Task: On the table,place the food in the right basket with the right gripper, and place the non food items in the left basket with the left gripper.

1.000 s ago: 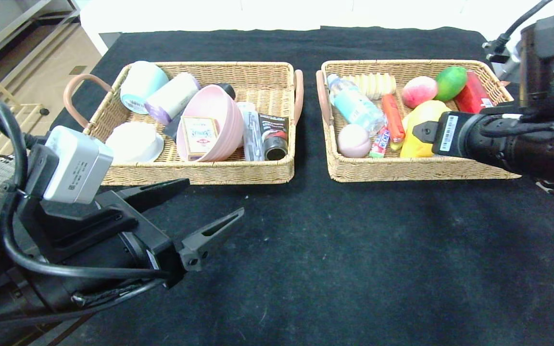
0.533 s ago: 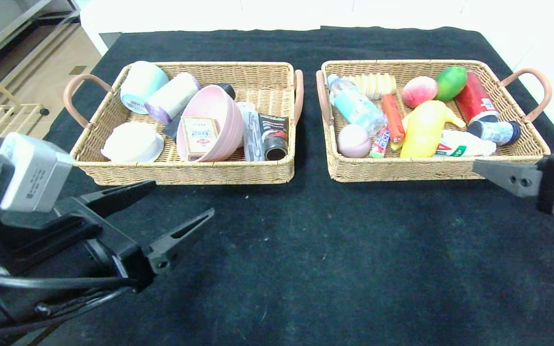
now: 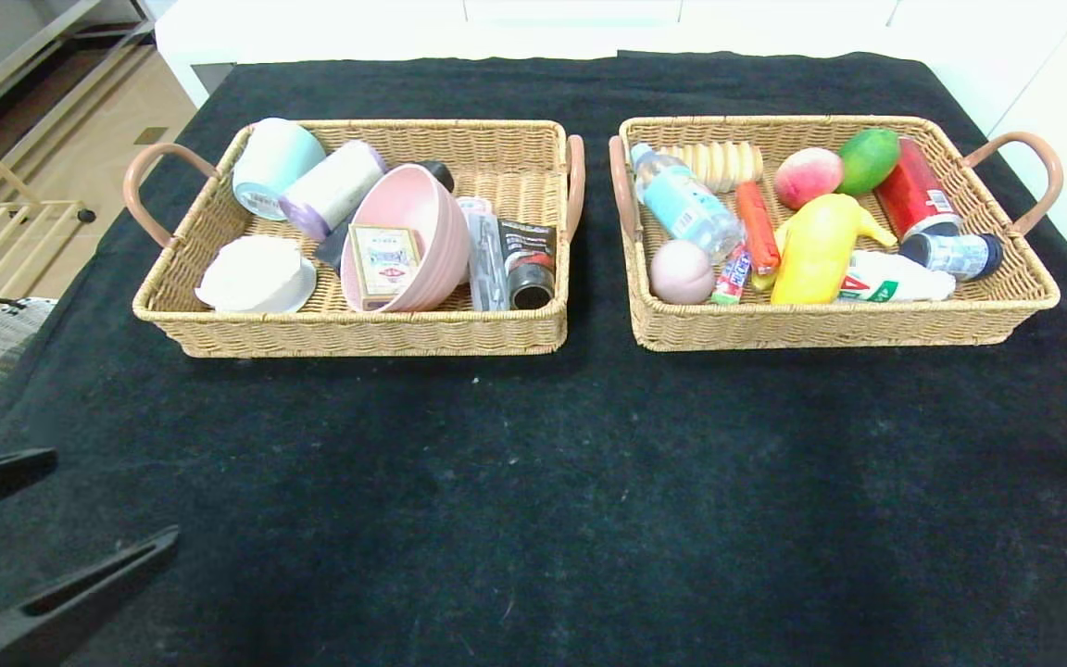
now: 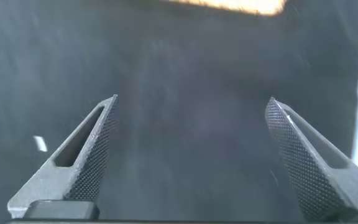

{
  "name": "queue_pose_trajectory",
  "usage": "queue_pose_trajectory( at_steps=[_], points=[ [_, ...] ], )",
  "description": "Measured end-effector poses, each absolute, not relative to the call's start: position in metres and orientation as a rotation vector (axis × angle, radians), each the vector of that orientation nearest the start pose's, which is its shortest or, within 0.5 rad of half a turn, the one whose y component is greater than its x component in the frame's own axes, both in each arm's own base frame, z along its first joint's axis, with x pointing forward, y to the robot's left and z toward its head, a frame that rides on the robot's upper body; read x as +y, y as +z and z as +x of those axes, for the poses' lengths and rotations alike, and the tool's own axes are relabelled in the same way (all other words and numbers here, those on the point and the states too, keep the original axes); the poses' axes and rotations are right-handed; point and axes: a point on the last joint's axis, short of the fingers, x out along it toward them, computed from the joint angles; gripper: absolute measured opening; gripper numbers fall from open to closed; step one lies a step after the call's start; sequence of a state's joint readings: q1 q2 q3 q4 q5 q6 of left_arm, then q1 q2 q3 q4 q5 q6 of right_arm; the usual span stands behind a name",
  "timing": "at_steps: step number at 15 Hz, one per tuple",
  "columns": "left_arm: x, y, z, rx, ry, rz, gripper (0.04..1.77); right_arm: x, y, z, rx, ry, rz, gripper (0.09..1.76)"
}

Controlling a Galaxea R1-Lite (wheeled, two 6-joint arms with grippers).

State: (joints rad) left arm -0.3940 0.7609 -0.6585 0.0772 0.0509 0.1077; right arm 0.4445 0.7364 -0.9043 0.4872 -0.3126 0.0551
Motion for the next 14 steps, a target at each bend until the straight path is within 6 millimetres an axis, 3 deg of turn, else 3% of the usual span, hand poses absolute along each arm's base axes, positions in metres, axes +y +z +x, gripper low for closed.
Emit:
queue_pose_trajectory(
  at_steps=[2,4,8,10,14],
  points=[
    [-0.01,0.257,0.033,0.1,-0.296,0.139,1.72,-0.008,0.266,-0.003,0.338,0.095,-0.092,1.7],
    [-0.002,0.255,0.007,0.103,-0.26,0.167,1.72,-0.018,0.262,-0.037,0.303,0.049,-0.089,1.7],
    [0.003,0.262,-0.05,0.023,-0.238,0.169,1.72,-0.016,0.246,-0.092,0.255,-0.068,-0.08,1.7],
    [0.003,0.258,-0.068,-0.012,-0.242,0.161,1.72,-0.012,0.238,-0.109,0.229,-0.113,-0.068,1.7],
    [0.005,0.254,-0.093,-0.021,-0.265,0.095,1.72,-0.006,0.214,-0.121,0.21,-0.142,-0.058,1.7]
  ],
)
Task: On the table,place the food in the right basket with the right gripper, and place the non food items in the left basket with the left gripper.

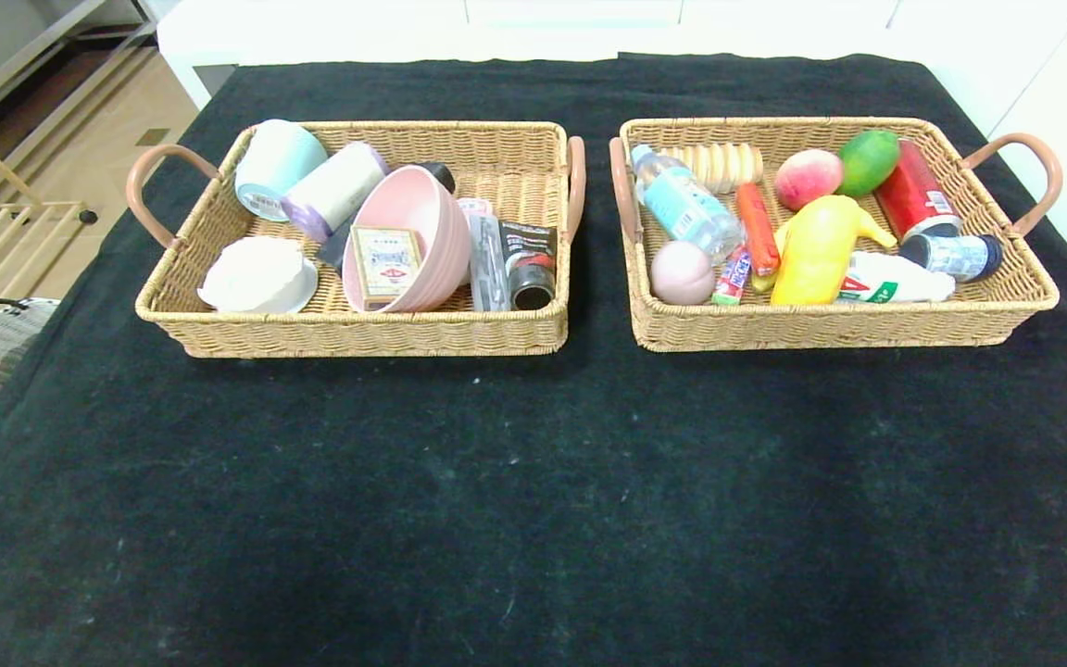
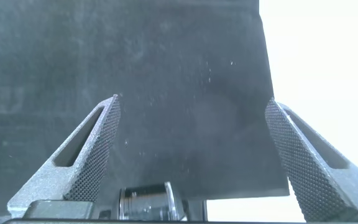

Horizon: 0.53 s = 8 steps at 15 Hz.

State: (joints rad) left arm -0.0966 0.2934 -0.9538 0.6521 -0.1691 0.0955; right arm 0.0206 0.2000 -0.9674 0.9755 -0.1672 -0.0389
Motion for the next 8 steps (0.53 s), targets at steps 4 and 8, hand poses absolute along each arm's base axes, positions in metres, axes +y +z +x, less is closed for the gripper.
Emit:
queue_pose_trajectory(
  at_steps=[4,8],
  points=[
    [-0.002,0.253,-0.101,-0.05,-0.225,0.099,1.72,-0.005,0.195,-0.12,0.225,-0.148,-0.058,1.7],
    [-0.004,0.226,-0.102,-0.051,-0.252,0.095,1.72,-0.003,0.185,-0.122,0.148,-0.084,-0.044,1.7]
  ],
)
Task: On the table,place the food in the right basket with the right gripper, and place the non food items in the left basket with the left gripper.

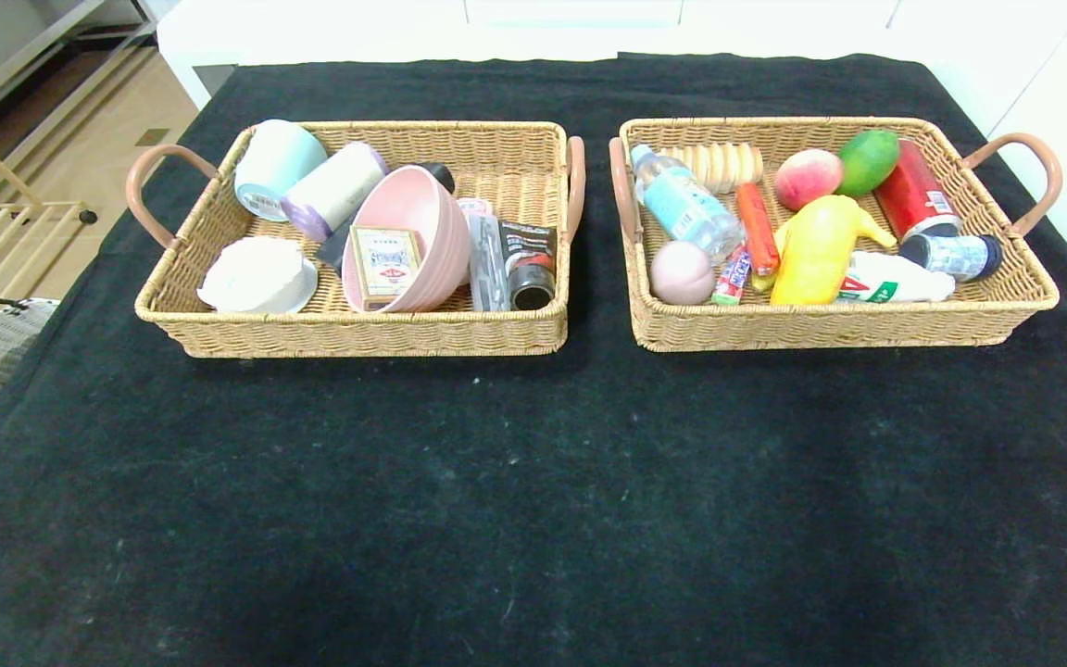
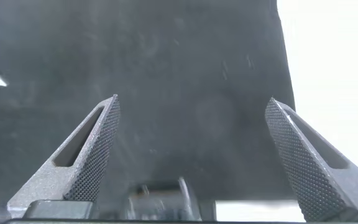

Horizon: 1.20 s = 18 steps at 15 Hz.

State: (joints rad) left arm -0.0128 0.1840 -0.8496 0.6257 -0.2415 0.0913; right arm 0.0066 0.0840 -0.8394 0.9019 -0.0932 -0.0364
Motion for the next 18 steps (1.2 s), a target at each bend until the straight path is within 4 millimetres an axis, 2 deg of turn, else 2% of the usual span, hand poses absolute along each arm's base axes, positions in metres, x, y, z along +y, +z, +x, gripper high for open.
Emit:
queue_pose_trajectory(
  at_steps=[2,5,8,10,13,14,18],
  points=[
    [-0.005,0.205,-0.099,-0.07,-0.284,0.103,1.72,-0.002,0.177,-0.111,0.055,-0.064,-0.042,1.7],
    [-0.006,0.175,-0.081,-0.133,-0.269,0.107,1.72,-0.002,0.162,-0.084,-0.058,-0.074,-0.04,1.7],
    [-0.005,0.15,-0.057,-0.225,-0.204,0.116,1.72,-0.002,0.135,-0.05,-0.145,-0.075,-0.051,1.7],
    [-0.004,0.127,-0.041,-0.234,-0.165,0.115,1.72,-0.002,0.11,-0.032,-0.173,-0.074,-0.075,1.7],
    [-0.003,0.096,-0.026,-0.158,-0.118,0.1,1.72,-0.001,0.086,-0.024,-0.076,-0.036,-0.122,1.7],
    [-0.002,0.09,-0.025,-0.125,-0.106,0.095,1.72,-0.001,0.084,-0.024,-0.069,-0.029,-0.132,1.7],
    [-0.001,0.082,-0.023,-0.068,-0.031,0.125,1.72,0.001,0.077,-0.023,-0.01,0.028,-0.12,1.7]
  ],
)
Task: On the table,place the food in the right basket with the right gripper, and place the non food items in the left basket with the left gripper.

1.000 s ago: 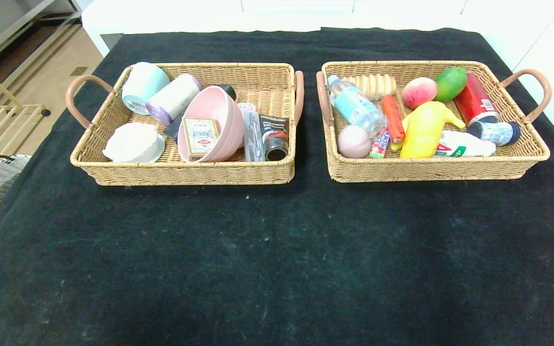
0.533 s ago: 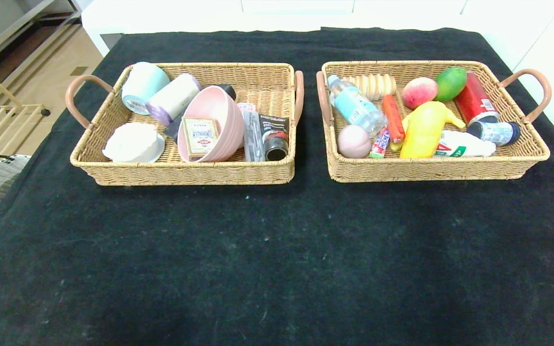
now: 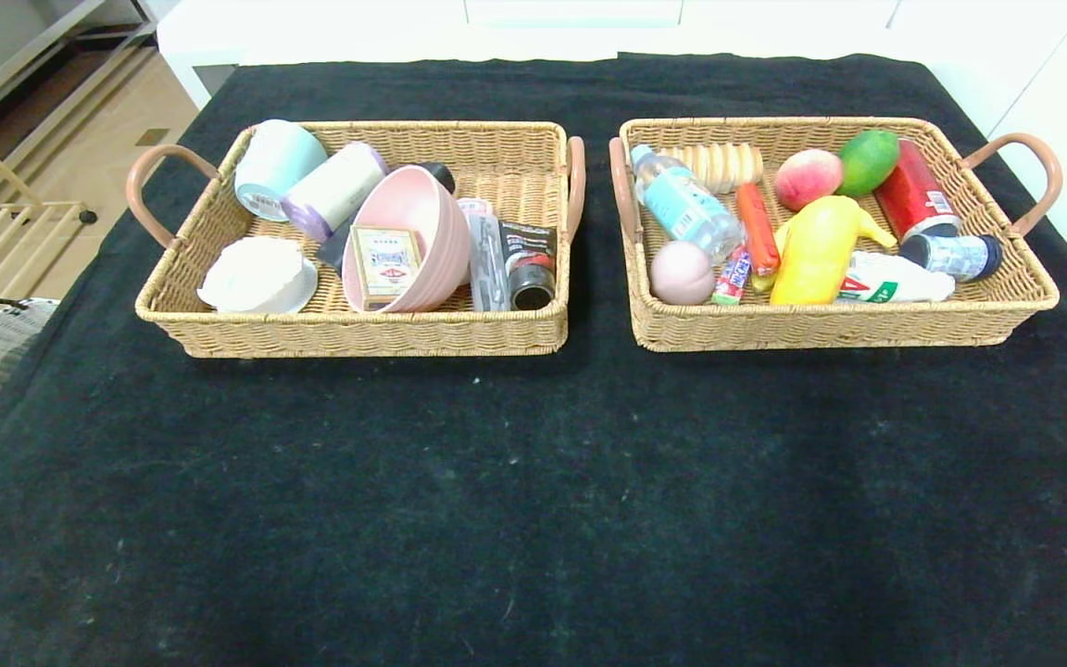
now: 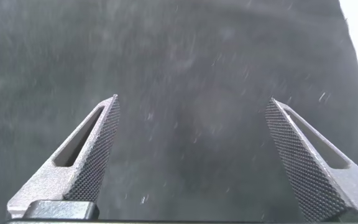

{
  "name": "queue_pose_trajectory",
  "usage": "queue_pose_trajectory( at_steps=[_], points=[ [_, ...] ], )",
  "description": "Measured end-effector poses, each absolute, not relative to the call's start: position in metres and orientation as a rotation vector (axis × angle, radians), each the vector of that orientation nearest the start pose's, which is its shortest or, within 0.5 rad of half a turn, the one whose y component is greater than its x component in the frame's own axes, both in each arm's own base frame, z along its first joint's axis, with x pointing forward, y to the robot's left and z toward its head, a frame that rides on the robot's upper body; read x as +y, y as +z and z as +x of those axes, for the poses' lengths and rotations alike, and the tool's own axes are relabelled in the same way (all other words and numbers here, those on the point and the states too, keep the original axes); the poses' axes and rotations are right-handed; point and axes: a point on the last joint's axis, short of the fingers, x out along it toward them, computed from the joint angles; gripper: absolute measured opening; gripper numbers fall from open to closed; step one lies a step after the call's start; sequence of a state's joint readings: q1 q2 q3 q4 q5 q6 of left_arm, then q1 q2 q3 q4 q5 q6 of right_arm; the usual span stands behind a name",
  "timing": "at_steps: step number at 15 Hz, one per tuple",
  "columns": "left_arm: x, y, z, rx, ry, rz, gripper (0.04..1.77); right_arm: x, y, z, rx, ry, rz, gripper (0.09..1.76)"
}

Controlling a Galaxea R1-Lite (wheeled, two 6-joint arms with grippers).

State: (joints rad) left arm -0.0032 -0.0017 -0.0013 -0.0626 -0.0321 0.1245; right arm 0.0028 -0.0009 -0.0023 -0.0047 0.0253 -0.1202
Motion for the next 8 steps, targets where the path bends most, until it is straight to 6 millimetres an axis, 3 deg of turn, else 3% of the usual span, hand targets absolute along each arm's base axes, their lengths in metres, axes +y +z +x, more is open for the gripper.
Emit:
queue_pose_trajectory(
  at_steps=[8],
  points=[
    [0.0,0.084,-0.0233,-0.085,-0.007,-0.002,1.72,0.0002,0.076,-0.0238,0.012,0.016,-0.023,1.7]
  ],
)
